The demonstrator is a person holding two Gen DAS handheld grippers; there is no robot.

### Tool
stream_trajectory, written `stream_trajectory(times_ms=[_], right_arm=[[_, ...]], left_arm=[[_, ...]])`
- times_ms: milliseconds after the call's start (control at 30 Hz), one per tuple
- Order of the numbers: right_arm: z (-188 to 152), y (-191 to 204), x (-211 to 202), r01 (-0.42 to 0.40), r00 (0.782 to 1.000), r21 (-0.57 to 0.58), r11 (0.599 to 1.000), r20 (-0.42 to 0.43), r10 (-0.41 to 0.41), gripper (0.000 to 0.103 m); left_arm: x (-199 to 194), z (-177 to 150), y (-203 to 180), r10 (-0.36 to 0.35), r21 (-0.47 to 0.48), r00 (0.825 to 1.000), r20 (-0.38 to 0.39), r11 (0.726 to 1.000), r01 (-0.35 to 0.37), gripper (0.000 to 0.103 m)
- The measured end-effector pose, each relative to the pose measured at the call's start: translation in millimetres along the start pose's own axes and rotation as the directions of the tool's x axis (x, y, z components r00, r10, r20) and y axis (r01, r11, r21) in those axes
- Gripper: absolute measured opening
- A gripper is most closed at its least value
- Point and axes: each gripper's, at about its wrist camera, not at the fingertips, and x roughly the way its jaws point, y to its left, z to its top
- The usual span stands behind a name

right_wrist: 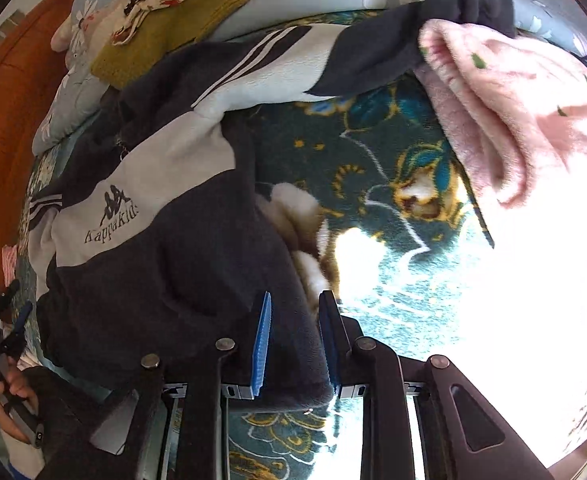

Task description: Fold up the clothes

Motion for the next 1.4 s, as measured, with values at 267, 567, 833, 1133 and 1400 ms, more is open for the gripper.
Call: stream_trajectory(times_ms=[267, 567, 833, 1133, 1400], right_arm=[[19, 74, 42, -0.02, 0.999, -0.077, 0.997, -0.046, 0.016, 0.025], [18, 119, 69, -0.008, 0.995, -0.131, 0.991, -0.102, -0.006, 0.025], [16, 133, 69, 0.005, 0.995, -0.107, 0.994, -0.103, -0.016, 0.025], [24, 140, 80, 0.019, 0.992, -0.069, 0.997, -0.125, -0.027, 0.025], [49, 137, 74, 0.046, 0.995, -0.05, 0.998, -0.087, -0.05, 0.025]], left_arm=[[-10, 86, 81, 0.26, 0.064, 0.962, -0.079, 0.965, -0.256, 0.061], [44, 80, 129, 0.216, 0.118, 0.928, -0.304, 0.975, -0.189, 0.063], [96, 69, 117, 0.322, 0.321, 0.835, -0.446, 0.929, -0.186, 0.059], [92, 107, 80, 0.457, 0.534, 0.851, -0.26, 0.802, -0.268, 0.006], [110, 210, 47, 0.577, 0.615, 0.816, 0.005, 0.642, -0.458, 0.006]])
